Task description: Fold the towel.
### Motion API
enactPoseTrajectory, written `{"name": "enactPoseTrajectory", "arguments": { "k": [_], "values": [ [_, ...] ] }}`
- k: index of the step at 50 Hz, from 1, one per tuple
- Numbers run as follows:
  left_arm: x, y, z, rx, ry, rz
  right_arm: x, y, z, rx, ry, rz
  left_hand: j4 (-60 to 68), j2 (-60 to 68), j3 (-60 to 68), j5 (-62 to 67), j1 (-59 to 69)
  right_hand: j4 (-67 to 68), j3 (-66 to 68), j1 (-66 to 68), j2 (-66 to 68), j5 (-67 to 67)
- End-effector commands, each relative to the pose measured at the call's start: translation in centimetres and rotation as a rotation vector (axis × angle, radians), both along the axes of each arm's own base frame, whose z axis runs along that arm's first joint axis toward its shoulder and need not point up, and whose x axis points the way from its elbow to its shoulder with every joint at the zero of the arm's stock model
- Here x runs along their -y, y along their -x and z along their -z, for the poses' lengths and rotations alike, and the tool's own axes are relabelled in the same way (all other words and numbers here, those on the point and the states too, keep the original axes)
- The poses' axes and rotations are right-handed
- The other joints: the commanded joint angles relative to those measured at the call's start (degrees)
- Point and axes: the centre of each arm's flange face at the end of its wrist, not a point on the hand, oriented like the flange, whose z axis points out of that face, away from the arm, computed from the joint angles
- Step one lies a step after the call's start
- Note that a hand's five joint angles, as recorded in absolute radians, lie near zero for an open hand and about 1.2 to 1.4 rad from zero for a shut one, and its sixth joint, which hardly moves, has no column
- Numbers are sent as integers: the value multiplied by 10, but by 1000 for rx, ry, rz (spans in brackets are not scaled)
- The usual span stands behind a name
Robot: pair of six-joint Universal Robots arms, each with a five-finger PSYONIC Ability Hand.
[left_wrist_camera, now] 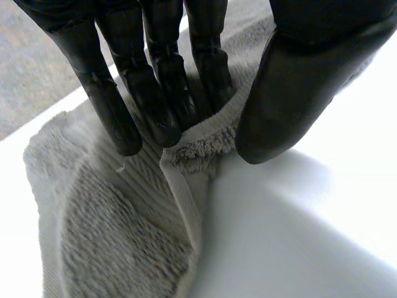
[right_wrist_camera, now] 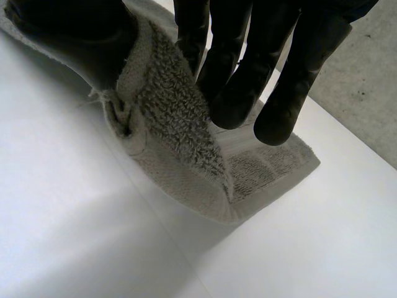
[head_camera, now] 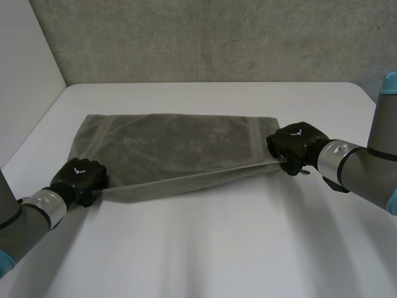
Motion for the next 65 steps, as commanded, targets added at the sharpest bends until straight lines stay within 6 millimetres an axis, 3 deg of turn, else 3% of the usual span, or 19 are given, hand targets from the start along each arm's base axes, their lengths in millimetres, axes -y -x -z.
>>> {"name": "enactPoseTrajectory", "arguments": {
  "k": [1, 19, 35, 39, 40, 42, 50, 53, 55, 57, 65],
  "values": [
    [3, -2, 5, 0, -10, -9, 1, 1, -1, 3, 4, 1, -20, -19, -24, -18, -17, 34, 35, 49, 34, 36],
    [15, -12, -3, 4, 73, -46, 0, 0, 2, 0, -2, 1, -19, -18, -23, -16, -15, 34, 35, 49, 34, 36],
    [17, -17, 4, 5, 48, -65, 2, 1, 3, -3, 0, 5, -9, -8, -13, -6, -5, 34, 35, 49, 34, 36],
    [18, -18, 3, 6, 48, -67, 3, 2, 2, -1, 2, 6, 91, 92, 87, 93, 94, 34, 35, 49, 34, 36],
    [19, -18, 1, 6, 56, -67, 3, 2, 2, -2, 3, 8, 229, 230, 225, 231, 232, 34, 35, 49, 34, 36],
    [19, -18, -2, 6, 62, -65, 3, 2, 1, -1, 4, 9, 230, 231, 226, 232, 234, 34, 35, 49, 34, 36],
    [22, -21, -33, 7, 158, -77, 6, 7, -9, 5, 24, 25, 230, 231, 226, 232, 234, 34, 35, 49, 34, 36],
    [19, -22, -49, 4, 199, -80, 4, 9, -22, 16, 56, 33, 230, 231, 226, 232, 234, 34, 35, 49, 34, 36],
    [16, -22, -58, 3, 220, -80, -2, 14, -39, 23, 82, 42, 230, 231, 226, 232, 234, 34, 35, 49, 34, 36],
    [7, -23, -81, 2, 274, -83, -4, 19, -46, 23, 87, 53, 230, 231, 226, 232, 234, 34, 35, 49, 34, 36],
    [-16, -30, -120, 6, 388, -92, -34, 32, -65, 9, 74, 43, 230, 231, 226, 232, 234, 34, 35, 49, 34, 36]
  ]
}}
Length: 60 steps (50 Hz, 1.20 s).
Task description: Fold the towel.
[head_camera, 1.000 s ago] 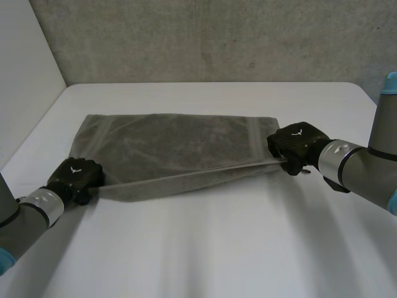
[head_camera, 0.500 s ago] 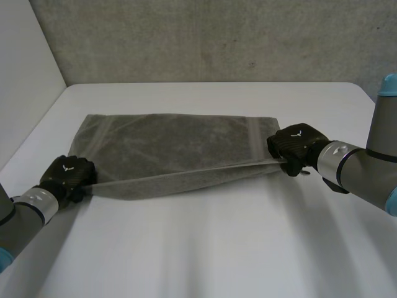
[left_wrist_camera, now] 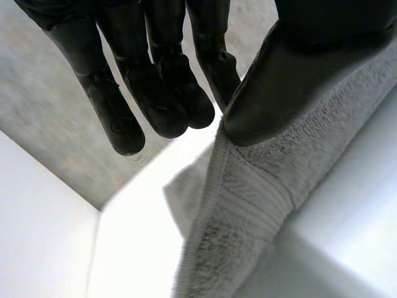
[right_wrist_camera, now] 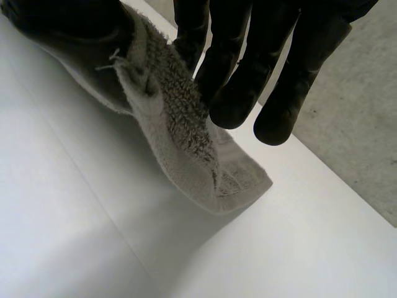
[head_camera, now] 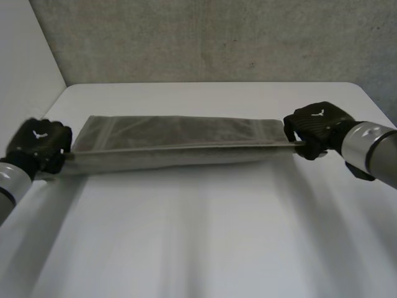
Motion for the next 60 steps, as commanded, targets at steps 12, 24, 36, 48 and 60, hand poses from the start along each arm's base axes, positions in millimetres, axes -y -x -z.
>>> {"name": "enactPoseTrajectory", "arguments": {
  "k": [12, 24, 36, 48, 60],
  "values": [
    [-52, -7, -45, 1, 91, 51, -69, 24, -14, -167, 54, -67, 22, 32, 34, 72, 98, 34, 35, 49, 34, 36],
    [-24, -7, -35, -20, 62, 143, -34, 35, -10, -243, 75, -50, 22, 32, 34, 72, 98, 34, 35, 49, 34, 36],
    [57, 28, 8, -13, 16, 188, 38, -1, 43, -279, 71, -71, 22, 32, 34, 72, 98, 34, 35, 49, 34, 36],
    [123, 57, 40, -18, 9, 199, 100, -28, 67, -279, 218, -8, 22, 32, 34, 72, 98, 34, 35, 49, 34, 36],
    [143, 71, 64, -15, 7, 206, 139, -39, 99, -290, 273, 28, 22, 32, 34, 72, 98, 34, 35, 49, 34, 36]
  ]
}}
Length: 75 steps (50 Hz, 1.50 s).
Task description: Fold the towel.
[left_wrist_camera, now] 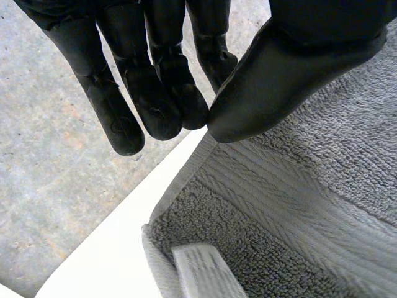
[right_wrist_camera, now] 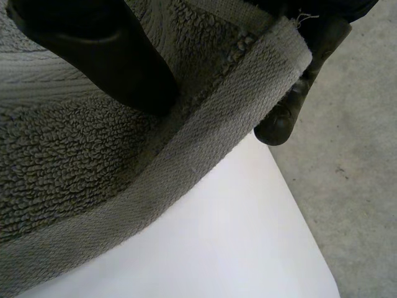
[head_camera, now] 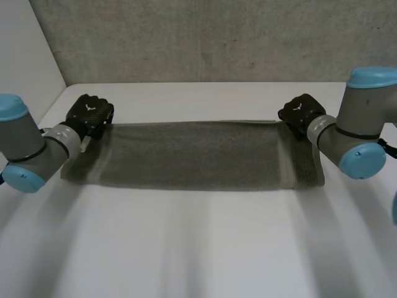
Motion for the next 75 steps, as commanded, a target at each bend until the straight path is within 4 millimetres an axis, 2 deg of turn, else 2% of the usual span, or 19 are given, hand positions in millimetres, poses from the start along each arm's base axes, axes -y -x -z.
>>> {"name": "enactPoseTrajectory", "arguments": {
  "k": [1, 2, 3, 4, 5, 6, 7, 8, 10, 21, 26, 32, 37, 39, 45, 61, 64, 68, 75],
  "values": [
    [7, 6, 17, 3, -11, 7, 15, -3, 19, -14, 10, 24, 21, 27, 32, 34, 82, 34, 35, 49, 32, 25],
    [7, 8, 21, 2, -16, 11, 15, -3, 19, -14, 10, 24, 21, 27, 32, 34, 82, 34, 35, 49, 32, 25],
    [7, 8, 21, 2, -16, 11, 15, -3, 22, -17, 6, 28, 21, 27, 32, 34, 82, -169, -168, -154, -170, -177],
    [6, 11, 23, 3, -19, 13, 15, -3, 22, -17, 6, 28, -112, -106, -101, -99, -51, -171, -170, -156, -172, -179],
    [6, 11, 23, 3, -19, 13, 16, -2, 24, -17, 6, 34, -113, -107, -103, -101, -52, -406, -405, -391, -407, -414],
    [6, 10, 26, 6, -24, 1, 17, -2, 26, -17, 6, 38, -371, -365, -361, -359, -310, -638, -637, -623, -639, -646],
    [7, 9, 26, 9, -25, -20, 17, -2, 26, -17, 6, 38, -512, -506, -502, -499, -451, -640, -639, -625, -642, -648],
    [7, 9, 26, 9, -25, -20, 17, -2, 25, -14, 8, 41, -513, -508, -503, -501, -452, -666, -665, -651, -668, -675],
    [8, 5, 24, 17, -22, -76, 18, -2, 24, -9, 11, 46, -619, -613, -608, -606, -558, -666, -665, -651, -668, -675],
    [-4, 0, -17, 13, 29, -155, 11, -1, -25, 85, 49, 76, -631, -625, -621, -619, -570, -666, -665, -651, -668, -675],
    [-16, -8, -33, 11, 33, -180, -17, 11, -59, 183, -16, 105, -636, -630, -626, -624, -575, -666, -665, -651, -668, -675],
    [-45, -18, -42, -6, -15, -192, -49, 20, -63, 188, -83, 108, -628, -622, -617, -615, -567, -666, -665, -651, -668, -675],
    [-70, -25, -47, -61, -67, -205, -77, 28, -51, 161, -162, 118, -628, -622, -617, -615, -567, -666, -665, -651, -668, -675],
    [-79, -26, -47, -84, -87, -207, -92, 33, -32, 138, -231, 127, -626, -620, -616, -614, -565, -666, -665, -651, -668, -675],
    [-106, -26, -38, -152, -162, -200, -98, 35, -11, 130, -243, 122, -574, -568, -564, -562, -513, -666, -665, -651, -668, -675],
    [-115, -29, -22, -183, -139, -190, -69, 55, 47, 129, -256, 185, -587, -582, -577, -575, -526, -452, -451, -437, -454, -461],
    [-115, -29, -21, -181, -140, -190, -66, 58, 50, 130, -261, 195, -587, -582, -577, -575, -526, -398, -397, -383, -399, -406],
    [-115, -29, -20, -181, -143, -191, -57, 64, 48, 135, -246, 213, -591, -585, -580, -578, -530, 32, 33, 47, 31, 24],
    [-115, -29, -20, -181, -145, -191, -45, 87, 30, 137, -205, 258, -603, -597, -592, -590, -542, 34, 35, 49, 32, 25]
  ]
}}
